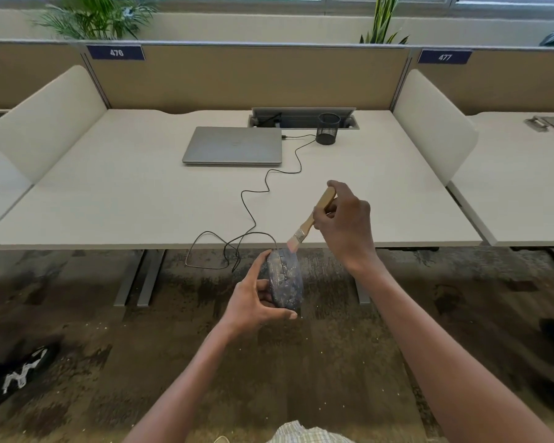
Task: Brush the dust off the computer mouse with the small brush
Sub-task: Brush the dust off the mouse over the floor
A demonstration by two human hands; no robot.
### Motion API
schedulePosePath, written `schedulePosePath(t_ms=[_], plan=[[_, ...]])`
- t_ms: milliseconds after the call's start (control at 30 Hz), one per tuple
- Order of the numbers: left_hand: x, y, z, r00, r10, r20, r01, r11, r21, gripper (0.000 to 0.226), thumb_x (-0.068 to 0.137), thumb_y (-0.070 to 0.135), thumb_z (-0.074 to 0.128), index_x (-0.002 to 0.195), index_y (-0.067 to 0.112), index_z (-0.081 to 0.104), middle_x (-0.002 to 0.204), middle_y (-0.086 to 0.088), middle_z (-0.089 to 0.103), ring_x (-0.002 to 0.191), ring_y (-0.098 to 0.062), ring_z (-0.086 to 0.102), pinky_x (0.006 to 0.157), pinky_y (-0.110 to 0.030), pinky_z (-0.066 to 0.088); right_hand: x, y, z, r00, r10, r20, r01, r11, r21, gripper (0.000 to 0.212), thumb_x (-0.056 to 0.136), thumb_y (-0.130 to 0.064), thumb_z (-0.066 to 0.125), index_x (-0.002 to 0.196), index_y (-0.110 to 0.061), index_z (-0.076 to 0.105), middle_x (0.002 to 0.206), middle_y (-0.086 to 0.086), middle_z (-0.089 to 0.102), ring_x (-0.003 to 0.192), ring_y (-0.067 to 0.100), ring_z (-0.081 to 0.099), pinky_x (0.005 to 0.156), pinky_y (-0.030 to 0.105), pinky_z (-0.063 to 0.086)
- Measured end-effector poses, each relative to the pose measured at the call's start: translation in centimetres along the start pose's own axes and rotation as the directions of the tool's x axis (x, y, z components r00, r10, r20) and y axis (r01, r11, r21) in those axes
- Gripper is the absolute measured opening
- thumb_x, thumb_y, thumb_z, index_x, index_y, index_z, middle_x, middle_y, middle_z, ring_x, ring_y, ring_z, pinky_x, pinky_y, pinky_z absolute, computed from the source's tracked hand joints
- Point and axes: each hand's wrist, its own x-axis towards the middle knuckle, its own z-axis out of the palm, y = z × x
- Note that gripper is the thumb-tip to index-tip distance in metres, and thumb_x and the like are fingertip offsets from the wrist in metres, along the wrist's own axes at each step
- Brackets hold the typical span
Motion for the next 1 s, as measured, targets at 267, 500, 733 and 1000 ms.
schedulePosePath(t_ms=[267,500,733,1000], plan=[[0.2,-0.2,0.3,1.0,-0.008,-0.014,0.007,1.0,-0.006,0.136,0.057,0.015,0.1,0.16,0.036,0.014,0.11,-0.006,0.078,0.092,-0.018,0.079,0.086,-0.043,0.064,-1.6,0.7,0.4,0.997,0.059,0.051,-0.059,0.998,-0.003,0.053,0.091,-0.005,0.067,0.141,-0.003,0.05,0.087,0.015,0.073,0.076,0.028,0.074,0.074,0.043,0.062],[0.2,-0.4,0.1,1.0,-0.008,-0.016,0.008,1.0,0.015,0.135,0.059,0.015,0.1,0.16,0.035,0.013,0.116,-0.008,0.076,0.098,-0.017,0.078,0.09,-0.044,0.063,-2.3,0.6,0.2,1.0,0.021,-0.006,-0.021,0.999,0.03,0.054,0.092,-0.008,0.069,0.142,-0.004,0.05,0.093,0.011,0.075,0.075,0.018,0.073,0.06,0.001,0.049],[-0.3,-0.5,0.1,1.0,-0.009,-0.029,0.011,0.999,0.048,0.134,0.059,0.015,0.1,0.159,0.037,0.014,0.12,-0.012,0.073,0.103,-0.022,0.075,0.092,-0.047,0.062,-3.1,1.6,0.1,0.999,0.039,0.016,-0.038,0.998,-0.053,0.053,0.093,-0.006,0.068,0.142,-0.004,0.049,0.091,0.013,0.074,0.075,0.024,0.073,0.07,0.035,0.064],[-0.5,-0.3,0.2,1.0,-0.018,-0.016,0.019,0.999,0.037,0.134,0.059,0.014,0.1,0.16,0.035,0.015,0.118,-0.013,0.074,0.101,-0.024,0.076,0.091,-0.05,0.062,-3.0,1.7,-0.1,0.992,0.12,0.032,-0.122,0.99,0.074,0.051,0.094,-0.006,0.067,0.142,-0.006,0.05,0.089,0.004,0.069,0.077,0.018,0.073,0.067,0.016,0.06]])
